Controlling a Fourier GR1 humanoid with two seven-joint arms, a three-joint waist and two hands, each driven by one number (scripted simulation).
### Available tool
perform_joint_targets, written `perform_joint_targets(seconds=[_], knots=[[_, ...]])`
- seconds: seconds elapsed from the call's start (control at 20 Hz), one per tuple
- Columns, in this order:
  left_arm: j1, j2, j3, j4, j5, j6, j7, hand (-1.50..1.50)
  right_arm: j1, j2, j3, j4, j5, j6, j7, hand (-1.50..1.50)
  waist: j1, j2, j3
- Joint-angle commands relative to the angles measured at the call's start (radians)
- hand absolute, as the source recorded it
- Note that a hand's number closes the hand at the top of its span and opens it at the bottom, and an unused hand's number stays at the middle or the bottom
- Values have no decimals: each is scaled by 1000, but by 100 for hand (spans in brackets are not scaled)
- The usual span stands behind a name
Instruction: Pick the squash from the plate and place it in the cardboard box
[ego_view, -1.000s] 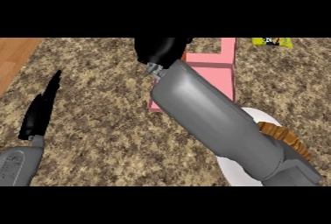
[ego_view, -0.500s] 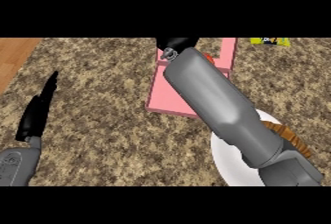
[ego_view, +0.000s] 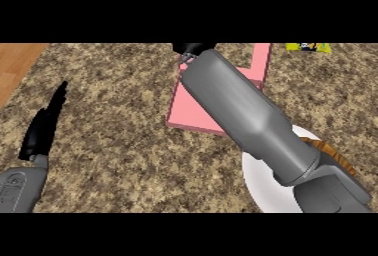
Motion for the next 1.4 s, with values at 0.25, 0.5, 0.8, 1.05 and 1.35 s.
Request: perform_joint_targets(seconds=[0.25,0.5,0.8,1.05,1.35], knots=[[45,-25,8,-5,-4,29,5,0,-106,9,61,-88,-12,-225,130,-150,-43,-23,1],[78,21,49,4,18,-2,-31,0,-144,9,110,-199,-44,-170,211,-150,-67,-34,1],[148,45,89,-23,26,8,-29,0,-125,9,118,-457,0,18,288,-150,-128,-55,4],[142,33,77,-58,17,16,22,0,-121,9,146,-647,-1,204,331,-150,-145,-62,4],[175,44,108,-61,35,15,2,0,-62,8,124,-833,-39,408,322,-150,-165,-67,4]])
